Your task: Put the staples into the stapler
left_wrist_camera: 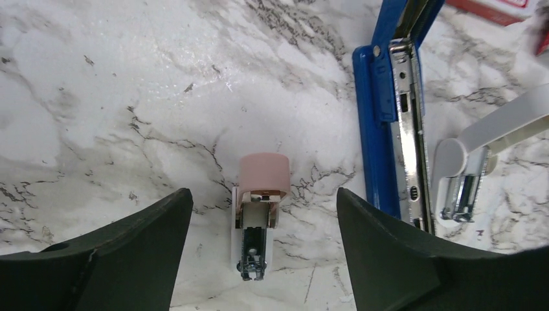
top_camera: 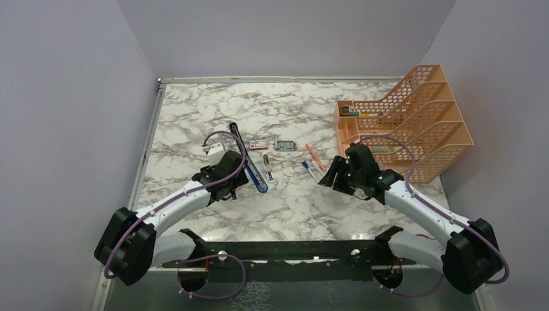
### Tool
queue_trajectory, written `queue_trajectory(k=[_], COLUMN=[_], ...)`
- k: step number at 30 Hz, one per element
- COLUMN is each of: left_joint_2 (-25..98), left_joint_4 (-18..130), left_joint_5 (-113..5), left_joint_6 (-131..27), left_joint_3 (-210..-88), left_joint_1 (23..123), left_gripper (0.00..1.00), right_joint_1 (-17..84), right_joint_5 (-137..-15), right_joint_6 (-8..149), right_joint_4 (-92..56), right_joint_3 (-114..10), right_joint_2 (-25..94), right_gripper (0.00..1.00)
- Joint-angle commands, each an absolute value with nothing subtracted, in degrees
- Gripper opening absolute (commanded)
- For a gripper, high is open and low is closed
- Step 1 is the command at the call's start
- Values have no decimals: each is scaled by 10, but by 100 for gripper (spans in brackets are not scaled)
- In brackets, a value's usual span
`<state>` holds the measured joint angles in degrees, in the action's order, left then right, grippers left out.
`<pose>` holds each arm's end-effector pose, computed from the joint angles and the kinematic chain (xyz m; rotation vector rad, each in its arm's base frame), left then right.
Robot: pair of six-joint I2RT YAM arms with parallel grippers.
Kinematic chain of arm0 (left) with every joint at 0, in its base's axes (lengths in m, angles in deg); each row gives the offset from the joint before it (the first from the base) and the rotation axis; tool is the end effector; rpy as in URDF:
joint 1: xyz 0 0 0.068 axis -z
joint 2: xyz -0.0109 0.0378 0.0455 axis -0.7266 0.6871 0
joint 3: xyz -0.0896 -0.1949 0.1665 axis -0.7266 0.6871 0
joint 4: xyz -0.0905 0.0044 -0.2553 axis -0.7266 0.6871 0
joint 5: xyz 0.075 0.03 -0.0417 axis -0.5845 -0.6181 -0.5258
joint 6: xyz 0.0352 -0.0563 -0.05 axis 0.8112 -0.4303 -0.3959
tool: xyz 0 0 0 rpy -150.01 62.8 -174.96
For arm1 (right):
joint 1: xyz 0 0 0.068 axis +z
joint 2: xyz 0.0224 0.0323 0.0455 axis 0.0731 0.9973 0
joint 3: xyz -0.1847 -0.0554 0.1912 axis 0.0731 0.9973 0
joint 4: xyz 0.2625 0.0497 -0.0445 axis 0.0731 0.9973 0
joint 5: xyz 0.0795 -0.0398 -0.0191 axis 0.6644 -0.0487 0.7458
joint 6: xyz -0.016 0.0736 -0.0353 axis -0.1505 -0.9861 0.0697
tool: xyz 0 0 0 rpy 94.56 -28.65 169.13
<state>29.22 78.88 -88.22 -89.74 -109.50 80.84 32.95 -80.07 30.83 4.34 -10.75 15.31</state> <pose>0.2176 -0.1098 0.1401 -0.4767 2.3770 -0.0614 0.2109 0.1214 0.1673 0.3599 2.5411 0.6282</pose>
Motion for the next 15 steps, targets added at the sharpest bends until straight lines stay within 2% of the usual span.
queue_trajectory(k=[1, 5, 15], left_joint_2=[244, 218, 128], left_joint_4=[831, 846, 873], left_joint_5=[-910, -916, -915], left_joint_6=[-892, -881, -800], left_joint_3=[-1134, -1151, -1210], left_joint_1=[809, 809, 809], left_gripper=[85, 90, 90], right_joint_1=[325, 325, 325], right_joint_5=[-797, -798, -804], right_joint_6=[323, 328, 374], right_joint_4=[48, 68, 124], right_joint_3=[-131, -144, -196], right_joint_2=[136, 126, 109], right_gripper=[59, 59, 60])
